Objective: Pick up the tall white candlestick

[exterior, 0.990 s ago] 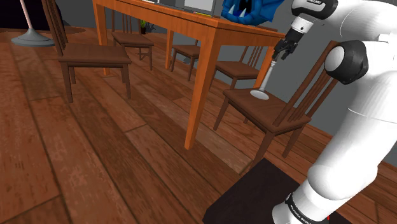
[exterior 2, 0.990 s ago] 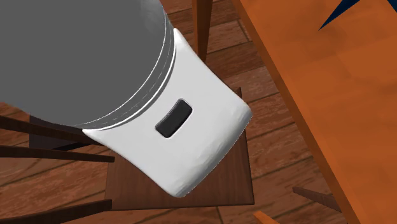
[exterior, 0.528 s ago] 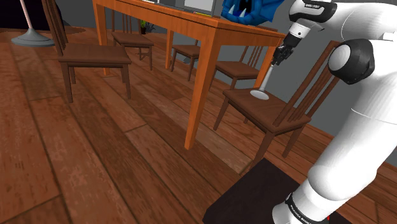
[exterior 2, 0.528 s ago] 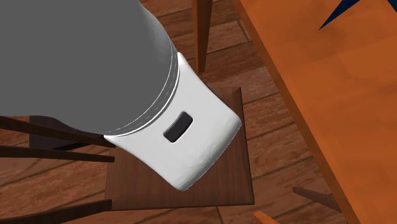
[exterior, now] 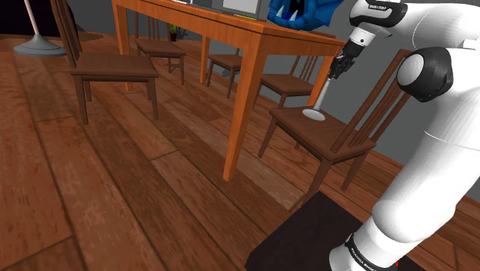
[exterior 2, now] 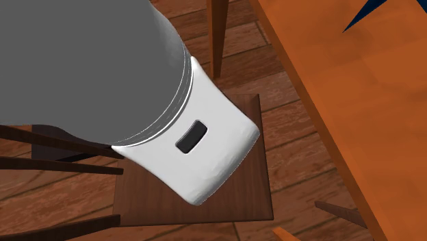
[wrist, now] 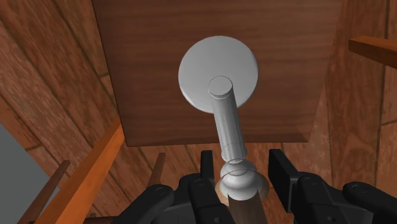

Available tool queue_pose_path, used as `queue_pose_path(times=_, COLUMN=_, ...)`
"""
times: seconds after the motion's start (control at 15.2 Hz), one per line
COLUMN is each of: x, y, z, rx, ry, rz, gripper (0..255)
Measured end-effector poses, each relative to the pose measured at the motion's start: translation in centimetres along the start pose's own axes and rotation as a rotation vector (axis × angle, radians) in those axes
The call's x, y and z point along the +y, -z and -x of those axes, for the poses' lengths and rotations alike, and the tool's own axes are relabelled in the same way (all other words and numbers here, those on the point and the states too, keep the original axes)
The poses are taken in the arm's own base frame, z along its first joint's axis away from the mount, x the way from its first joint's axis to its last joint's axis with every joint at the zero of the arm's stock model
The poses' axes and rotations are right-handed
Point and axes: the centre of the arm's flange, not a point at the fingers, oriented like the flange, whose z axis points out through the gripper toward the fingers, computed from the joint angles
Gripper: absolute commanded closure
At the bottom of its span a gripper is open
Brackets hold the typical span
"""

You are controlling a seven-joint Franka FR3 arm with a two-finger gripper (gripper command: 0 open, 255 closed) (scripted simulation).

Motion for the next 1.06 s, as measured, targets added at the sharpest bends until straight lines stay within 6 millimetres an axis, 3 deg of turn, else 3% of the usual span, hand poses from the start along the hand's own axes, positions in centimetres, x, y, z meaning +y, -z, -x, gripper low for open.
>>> queue_pose_path(times=1.06, x=-0.1, y=7.3, z=-1.8, rx=-0.001, ry=0.0, rz=-0.001, gripper=255)
